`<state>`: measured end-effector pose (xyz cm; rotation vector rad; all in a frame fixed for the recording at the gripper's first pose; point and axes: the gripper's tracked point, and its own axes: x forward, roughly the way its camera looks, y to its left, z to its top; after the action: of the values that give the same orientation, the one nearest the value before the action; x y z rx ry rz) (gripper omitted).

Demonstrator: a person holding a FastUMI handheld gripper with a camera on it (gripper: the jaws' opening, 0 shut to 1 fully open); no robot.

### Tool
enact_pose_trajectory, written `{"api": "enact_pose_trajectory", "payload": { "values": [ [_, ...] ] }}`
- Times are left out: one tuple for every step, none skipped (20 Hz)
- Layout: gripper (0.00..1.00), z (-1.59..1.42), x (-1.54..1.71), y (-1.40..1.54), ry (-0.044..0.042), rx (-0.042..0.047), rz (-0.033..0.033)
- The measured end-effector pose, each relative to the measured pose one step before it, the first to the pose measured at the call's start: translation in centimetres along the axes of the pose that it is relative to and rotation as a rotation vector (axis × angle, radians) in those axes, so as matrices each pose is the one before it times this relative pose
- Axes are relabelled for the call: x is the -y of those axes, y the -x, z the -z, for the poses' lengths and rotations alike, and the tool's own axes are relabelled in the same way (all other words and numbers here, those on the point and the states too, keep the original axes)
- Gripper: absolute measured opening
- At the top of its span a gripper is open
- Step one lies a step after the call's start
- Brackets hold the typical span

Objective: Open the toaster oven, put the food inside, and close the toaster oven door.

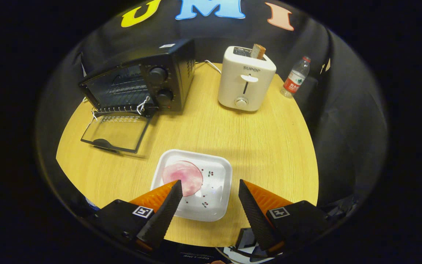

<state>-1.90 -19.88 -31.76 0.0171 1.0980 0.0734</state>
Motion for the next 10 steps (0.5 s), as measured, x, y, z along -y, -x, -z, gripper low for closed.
{"api": "enact_pose_trajectory", "payload": {
  "values": [
    [0.99, 0.357, 0.579, -0.624, -0.01079, -0.02737, -0.01774],
    [0.99, 0.349, 0.499, -0.537, -0.00856, -0.02469, -0.01169],
    [0.99, 0.27, 0.589, -0.547, -0.00811, -0.02127, -0.0096],
    [0.98, 0.231, 0.584, -0.445, -0.00923, -0.0221, -0.00419],
    [0.99, 0.233, 0.284, -0.397, -0.01516, -0.01884, -0.00905],
    [0.99, 0.167, 0.141, -0.399, -0.01931, -0.02069, -0.00956],
    [0.98, 0.349, 0.18, -0.187, -0.02235, -0.02366, -0.00748],
    [0.97, 0.179, 0.094, -0.228, -0.02498, -0.02071, -0.00745],
    [0.97, 0.327, 0.105, -0.372, -0.01659, -0.02282, -0.00243],
    [0.98, 0.198, 0.21, -0.321, -0.00542, -0.02088, 0.00615]
  ]
}}
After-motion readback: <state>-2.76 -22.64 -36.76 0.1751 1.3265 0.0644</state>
